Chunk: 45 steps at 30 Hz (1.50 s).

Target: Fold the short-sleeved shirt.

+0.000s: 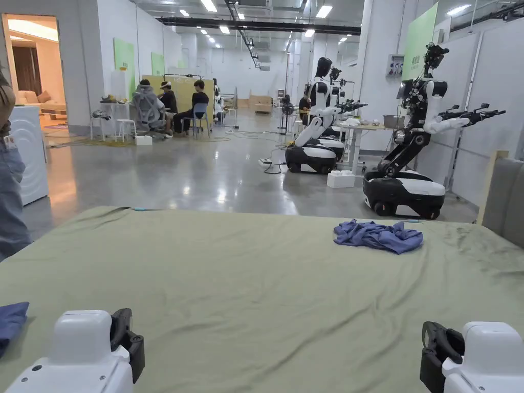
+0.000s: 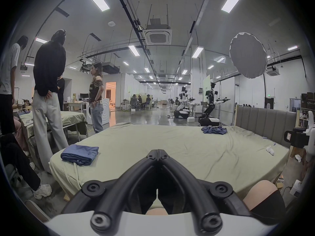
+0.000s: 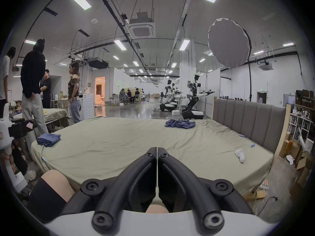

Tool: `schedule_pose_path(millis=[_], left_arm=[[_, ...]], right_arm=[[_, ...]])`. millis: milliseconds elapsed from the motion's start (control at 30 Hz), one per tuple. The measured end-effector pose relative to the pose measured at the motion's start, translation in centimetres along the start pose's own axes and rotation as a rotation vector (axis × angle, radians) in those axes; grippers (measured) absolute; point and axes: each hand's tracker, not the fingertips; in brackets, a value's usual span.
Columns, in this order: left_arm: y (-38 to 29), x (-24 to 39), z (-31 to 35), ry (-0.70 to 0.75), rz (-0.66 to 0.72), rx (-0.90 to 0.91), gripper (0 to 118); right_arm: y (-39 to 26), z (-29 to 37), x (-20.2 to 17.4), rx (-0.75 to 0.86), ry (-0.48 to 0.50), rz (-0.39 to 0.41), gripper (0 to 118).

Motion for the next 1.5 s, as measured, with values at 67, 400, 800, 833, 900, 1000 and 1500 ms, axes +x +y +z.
schedule_pose_path(millis=[67,400,800,833,900,1000,1500], left_arm=[[-0.3,0.4,-0.1,0.002,-0.005,0.002,0],[-0.2,1.6,0.3,-0.027,0.0,0.038,38],[-1.0,3.7,0.3,-0.02,-0.03,0.085,118],[-1.1,4.0,0.1,-0.014,-0.027,0.086,118],[-1.2,4.4,-0.2,-0.01,-0.019,0.097,118],[-1.9,5.0,-0.7,-0.001,-0.022,0.14,118],[-4.6,5.8,-2.0,-0.018,-0.071,0.101,118]], right_arm=[[-0.3,0.0,-0.4,0.004,-0.01,0.008,4],[-1.3,-0.3,-1.2,0.019,-0.042,0.033,66],[-2.5,-0.6,-2.2,0.055,-0.104,0.036,118],[-2.7,-0.9,-2.3,0.051,-0.109,0.027,118],[-3.0,-1.6,-2.9,0.049,-0.155,0.044,118],[-3.7,-2.3,-3.7,0.097,-0.161,0.073,118],[-4.3,-2.8,-3.7,0.087,-0.023,0.062,118]])
